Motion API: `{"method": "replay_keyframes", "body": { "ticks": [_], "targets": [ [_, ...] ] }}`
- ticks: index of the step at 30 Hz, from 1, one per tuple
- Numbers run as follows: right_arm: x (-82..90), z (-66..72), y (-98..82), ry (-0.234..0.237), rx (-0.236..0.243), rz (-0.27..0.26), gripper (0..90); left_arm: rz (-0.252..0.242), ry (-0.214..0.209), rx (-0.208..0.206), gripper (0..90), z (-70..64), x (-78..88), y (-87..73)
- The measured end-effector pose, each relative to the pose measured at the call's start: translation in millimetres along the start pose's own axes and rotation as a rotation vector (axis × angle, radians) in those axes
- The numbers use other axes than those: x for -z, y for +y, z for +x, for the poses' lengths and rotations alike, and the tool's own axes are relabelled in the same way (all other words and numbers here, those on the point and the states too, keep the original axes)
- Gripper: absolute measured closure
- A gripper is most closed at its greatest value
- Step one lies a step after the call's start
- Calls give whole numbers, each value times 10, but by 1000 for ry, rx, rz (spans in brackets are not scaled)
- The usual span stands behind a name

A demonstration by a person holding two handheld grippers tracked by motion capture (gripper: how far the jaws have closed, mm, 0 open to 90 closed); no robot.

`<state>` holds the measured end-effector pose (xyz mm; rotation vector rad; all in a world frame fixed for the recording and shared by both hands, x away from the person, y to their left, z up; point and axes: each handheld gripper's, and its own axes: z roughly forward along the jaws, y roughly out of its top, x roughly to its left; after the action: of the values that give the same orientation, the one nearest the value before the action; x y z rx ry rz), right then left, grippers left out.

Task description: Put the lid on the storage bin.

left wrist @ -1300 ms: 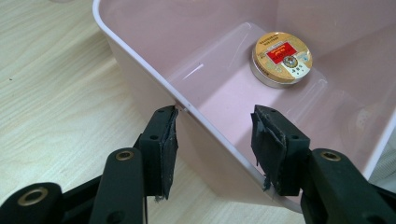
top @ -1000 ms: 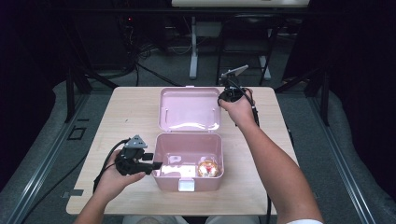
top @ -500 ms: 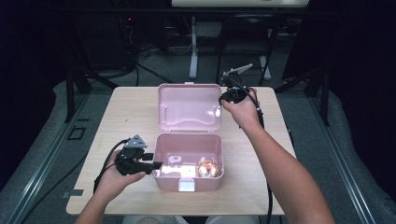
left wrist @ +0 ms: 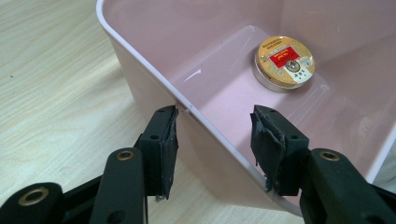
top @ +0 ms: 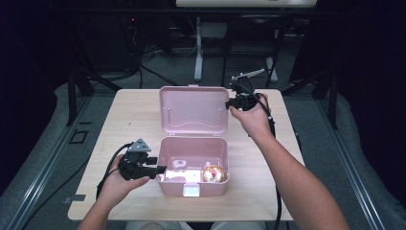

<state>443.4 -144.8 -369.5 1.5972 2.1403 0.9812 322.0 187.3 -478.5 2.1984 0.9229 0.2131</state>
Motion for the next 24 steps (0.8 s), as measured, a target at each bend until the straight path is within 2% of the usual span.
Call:
{"method": "replay_keyframes", "body": {
  "ticks": [2,6,11,14,20,24],
  "targets": [
    [31,13,-20,2,2,-6,871,0,-3,1,509,9,-1,1],
    [88,41,-75,-8,37,-32,870,-4,-11,10,509,26,-9,2],
    [132,50,-131,-6,47,-55,870,-3,-20,15,511,50,-10,17],
    [151,57,-142,-2,46,-58,870,-26,-10,22,531,77,-5,34],
    [162,50,-153,5,50,-60,870,-27,0,21,535,139,10,101],
    [164,50,-157,5,51,-64,870,-58,7,45,534,214,44,156]
  ]
}}
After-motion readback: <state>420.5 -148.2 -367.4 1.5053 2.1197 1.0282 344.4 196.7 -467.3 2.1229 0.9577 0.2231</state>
